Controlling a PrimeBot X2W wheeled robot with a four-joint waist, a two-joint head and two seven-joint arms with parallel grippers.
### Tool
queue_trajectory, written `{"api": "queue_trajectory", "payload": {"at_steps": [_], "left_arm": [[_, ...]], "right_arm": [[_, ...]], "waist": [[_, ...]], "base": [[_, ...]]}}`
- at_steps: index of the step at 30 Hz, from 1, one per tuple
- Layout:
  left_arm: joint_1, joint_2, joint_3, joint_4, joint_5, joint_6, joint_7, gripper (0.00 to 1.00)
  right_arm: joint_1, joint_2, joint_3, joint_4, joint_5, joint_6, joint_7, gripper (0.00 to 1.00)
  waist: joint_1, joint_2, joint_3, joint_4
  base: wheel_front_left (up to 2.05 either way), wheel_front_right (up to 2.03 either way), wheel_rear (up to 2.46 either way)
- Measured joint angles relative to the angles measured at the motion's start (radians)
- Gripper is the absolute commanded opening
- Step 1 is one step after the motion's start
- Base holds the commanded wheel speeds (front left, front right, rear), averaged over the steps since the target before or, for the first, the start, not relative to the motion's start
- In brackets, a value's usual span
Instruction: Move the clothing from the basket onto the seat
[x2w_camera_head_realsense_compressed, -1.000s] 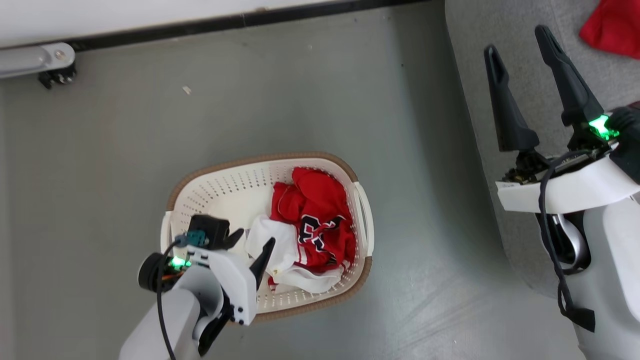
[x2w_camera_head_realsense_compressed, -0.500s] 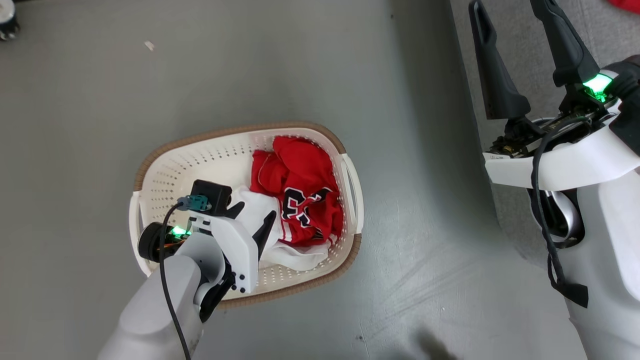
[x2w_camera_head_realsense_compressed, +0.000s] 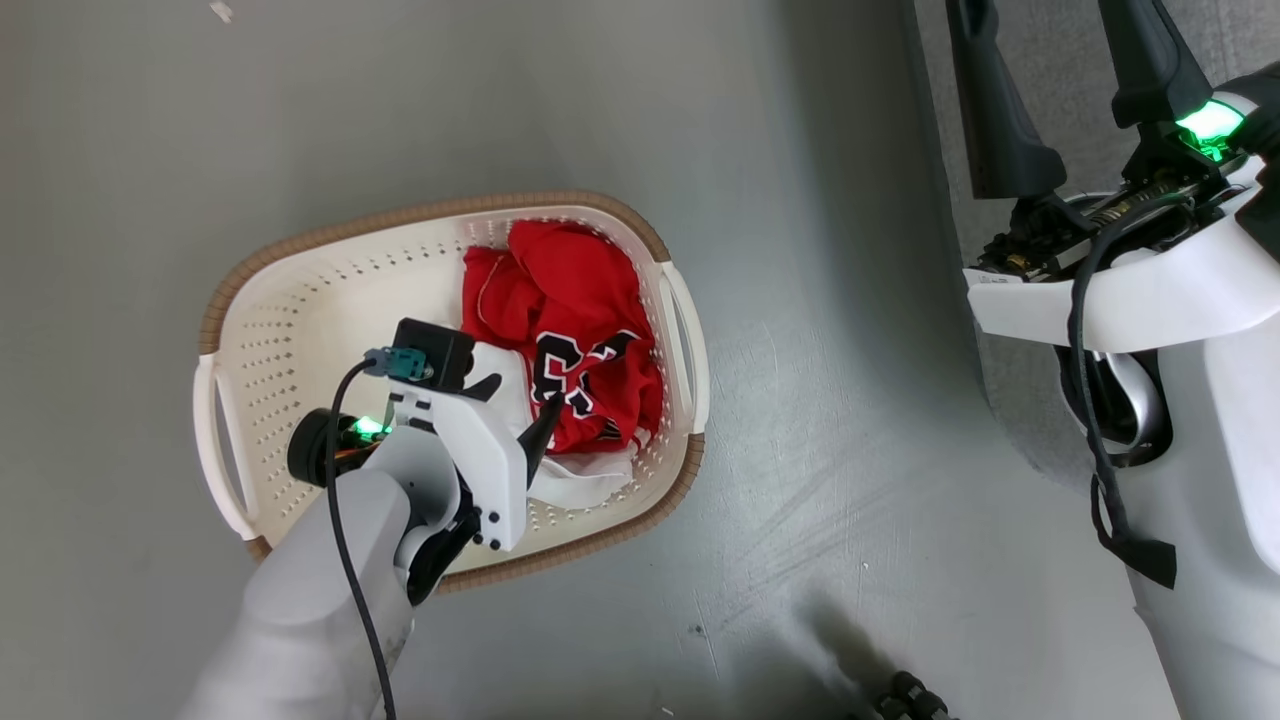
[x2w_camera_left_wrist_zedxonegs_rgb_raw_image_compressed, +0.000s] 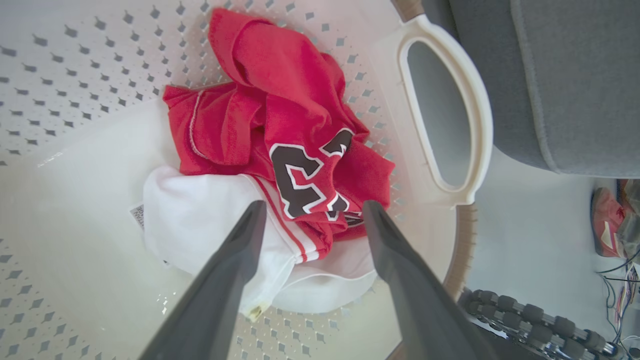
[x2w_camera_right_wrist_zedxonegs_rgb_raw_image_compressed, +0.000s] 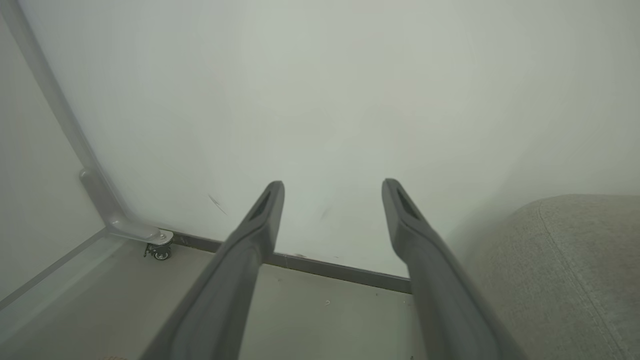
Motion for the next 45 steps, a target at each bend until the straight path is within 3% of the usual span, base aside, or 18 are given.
{"api": "queue_trajectory", "payload": {"at_steps": [16,32,33,34,35,45], "left_arm": [[-0.074,0.001,-0.062,0.03,-0.068,0.0,0.019,1.0],[-0.152,0.003,-0.116,0.1,-0.025,0.018,-0.01,1.0],[-0.154,0.003,-0.118,0.104,-0.02,0.018,-0.015,0.93],[-0.157,0.003,-0.122,0.107,-0.012,0.019,-0.018,0.51],[-0.161,0.003,-0.127,0.11,-0.003,0.022,-0.027,0.03],[-0.176,0.003,-0.144,0.135,-0.006,0.022,-0.072,0.0]], "right_arm": [[-0.06,0.006,0.017,-0.003,0.008,0.0,0.0,1.0],[-0.099,0.012,0.021,-0.009,0.015,0.0,0.0,1.0],[-0.099,0.012,0.02,-0.009,0.015,0.0,0.0,1.0],[-0.099,0.013,0.02,-0.009,0.015,0.0,0.0,1.0],[-0.099,0.013,0.019,-0.009,0.015,0.0,0.0,1.0],[-0.119,0.015,0.015,-0.008,0.015,0.0,0.0,1.0]], "waist": [[0.0,0.0,0.097,-0.026],[0.0,0.0,0.168,-0.052],[0.0,0.0,0.171,-0.054],[0.0,0.0,0.173,-0.055],[0.0,0.0,0.176,-0.056],[0.0,-0.0001,0.179,-0.053]], "base": [[0.0,0.0,0.0],[0.0,0.0,0.0],[0.0,0.0,0.0],[0.0,0.0,0.0],[0.0,0.0,0.0],[0.0,0.0,0.0]]}}
